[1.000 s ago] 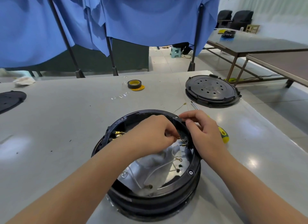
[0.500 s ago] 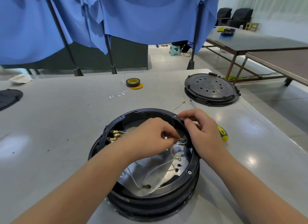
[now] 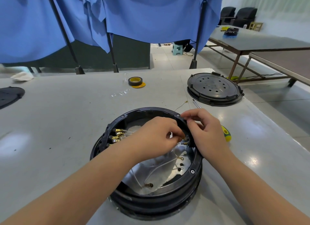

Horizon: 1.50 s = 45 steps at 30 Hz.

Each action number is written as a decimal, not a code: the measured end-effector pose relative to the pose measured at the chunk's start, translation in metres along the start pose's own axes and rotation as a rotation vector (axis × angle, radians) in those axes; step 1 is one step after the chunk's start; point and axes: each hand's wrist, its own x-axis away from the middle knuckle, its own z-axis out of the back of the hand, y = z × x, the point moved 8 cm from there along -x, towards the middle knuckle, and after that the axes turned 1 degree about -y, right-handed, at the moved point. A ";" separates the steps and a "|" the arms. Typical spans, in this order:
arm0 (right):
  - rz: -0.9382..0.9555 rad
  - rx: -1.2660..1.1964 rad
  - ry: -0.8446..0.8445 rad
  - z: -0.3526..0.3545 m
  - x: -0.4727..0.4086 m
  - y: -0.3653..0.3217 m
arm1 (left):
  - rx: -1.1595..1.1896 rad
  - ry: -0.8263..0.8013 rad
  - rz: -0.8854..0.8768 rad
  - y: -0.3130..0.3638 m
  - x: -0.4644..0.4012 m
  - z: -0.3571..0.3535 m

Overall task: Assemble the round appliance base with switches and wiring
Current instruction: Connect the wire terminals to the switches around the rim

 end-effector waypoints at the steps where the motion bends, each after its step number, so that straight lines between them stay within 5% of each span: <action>1: 0.001 0.000 0.002 0.000 0.000 0.000 | -0.023 0.000 -0.024 0.002 0.000 0.000; 32: 0.024 0.002 0.005 -0.002 -0.002 0.004 | -0.092 0.041 -0.101 0.007 -0.002 -0.002; 38: -0.086 -0.032 -0.016 0.006 -0.016 0.007 | -0.056 0.011 -0.032 -0.001 0.000 -0.003; 45: -0.166 0.416 -0.224 -0.001 -0.081 0.027 | -0.070 -0.002 0.010 -0.004 0.000 -0.003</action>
